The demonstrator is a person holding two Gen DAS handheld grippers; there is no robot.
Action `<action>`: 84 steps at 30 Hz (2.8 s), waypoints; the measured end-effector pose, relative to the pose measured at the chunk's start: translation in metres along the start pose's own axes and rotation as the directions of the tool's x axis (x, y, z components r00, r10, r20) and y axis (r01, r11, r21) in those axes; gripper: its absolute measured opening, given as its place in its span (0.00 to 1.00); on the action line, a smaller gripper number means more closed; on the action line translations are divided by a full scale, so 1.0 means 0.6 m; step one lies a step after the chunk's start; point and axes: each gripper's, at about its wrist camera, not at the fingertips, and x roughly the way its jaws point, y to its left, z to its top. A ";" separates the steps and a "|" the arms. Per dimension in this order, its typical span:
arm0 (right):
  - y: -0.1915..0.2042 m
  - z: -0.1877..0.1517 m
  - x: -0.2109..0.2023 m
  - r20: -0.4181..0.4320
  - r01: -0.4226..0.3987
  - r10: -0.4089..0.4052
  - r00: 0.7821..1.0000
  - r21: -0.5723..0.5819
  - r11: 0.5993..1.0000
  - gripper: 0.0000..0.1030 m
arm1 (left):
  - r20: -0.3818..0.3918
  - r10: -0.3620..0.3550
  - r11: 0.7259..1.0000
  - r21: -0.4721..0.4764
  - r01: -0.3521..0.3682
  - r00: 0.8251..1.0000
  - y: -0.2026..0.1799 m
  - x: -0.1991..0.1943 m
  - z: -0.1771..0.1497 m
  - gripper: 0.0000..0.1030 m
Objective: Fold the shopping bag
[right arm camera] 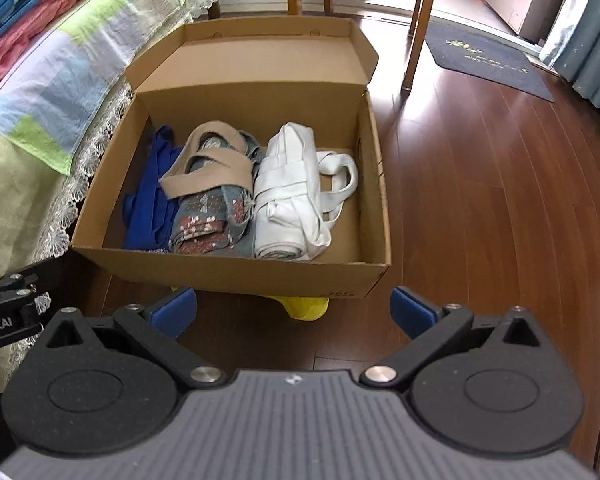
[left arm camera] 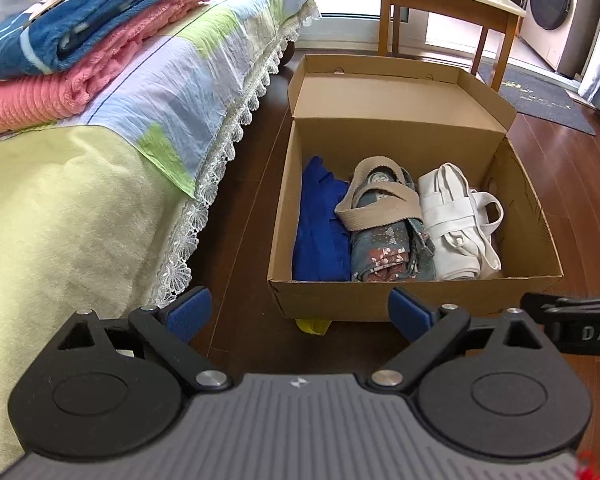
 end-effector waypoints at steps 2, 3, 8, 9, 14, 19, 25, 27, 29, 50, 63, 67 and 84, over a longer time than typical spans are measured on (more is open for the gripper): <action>0.005 -0.003 0.004 -0.006 -0.002 0.002 1.000 -0.007 1.000 0.99 | 0.010 -0.001 1.000 0.007 0.001 1.000 0.000 -0.001 -0.003 0.93; 0.008 -0.005 0.006 -0.010 -0.003 0.003 1.000 -0.010 1.000 0.99 | 0.012 -0.001 1.000 0.013 0.001 1.000 0.000 -0.001 -0.004 0.93; 0.020 -0.013 0.016 -0.026 -0.009 0.008 1.000 -0.026 1.000 0.99 | -0.008 -0.001 1.000 0.003 0.001 1.000 0.001 0.004 -0.006 0.93; 0.023 -0.015 0.019 -0.029 -0.010 0.009 1.000 -0.029 1.000 0.99 | -0.008 -0.004 1.000 -0.003 0.004 1.000 0.001 0.004 -0.006 0.93; 0.026 0.009 0.024 -0.049 0.010 -0.012 0.999 -0.036 0.999 0.99 | -0.006 -0.003 1.000 0.013 0.003 1.000 -0.005 0.004 -0.004 0.93; 0.024 0.009 0.029 -0.061 0.057 -0.059 0.996 -0.043 0.997 0.99 | 0.001 0.001 0.999 0.043 -0.001 1.000 -0.011 0.003 -0.005 0.93; 0.019 0.009 0.026 -0.058 0.055 -0.057 0.997 -0.036 0.998 0.99 | -0.005 -0.014 0.999 0.033 0.014 1.000 -0.012 0.003 -0.005 0.93; 0.017 0.008 0.025 -0.055 0.049 -0.051 0.997 -0.033 0.998 0.99 | -0.006 -0.019 0.999 0.029 0.019 1.000 -0.013 0.002 -0.004 0.93; 0.016 0.008 0.022 -0.048 0.040 -0.041 0.998 -0.028 0.999 0.99 | -0.008 -0.022 0.999 0.027 0.022 1.000 -0.013 0.002 -0.004 0.93; 0.042 0.034 0.033 -0.045 0.004 -0.006 0.999 -0.041 0.999 0.99 | -0.037 -0.024 0.998 0.057 0.026 0.999 -0.007 0.022 0.007 0.93; 0.025 0.055 0.064 -0.083 0.043 -0.044 0.996 -0.020 0.999 0.99 | -0.147 -0.045 0.997 0.056 0.053 0.988 -0.008 0.073 0.024 0.93; 0.016 0.056 0.071 -0.097 0.054 -0.055 0.994 -0.015 0.998 0.99 | -0.171 -0.068 0.994 0.074 0.081 0.983 -0.021 0.080 0.026 0.93; -0.010 0.053 0.097 -0.157 0.083 -0.082 0.984 -0.002 0.997 0.99 | -0.252 -0.104 0.986 0.100 0.133 0.962 -0.052 0.100 0.014 0.93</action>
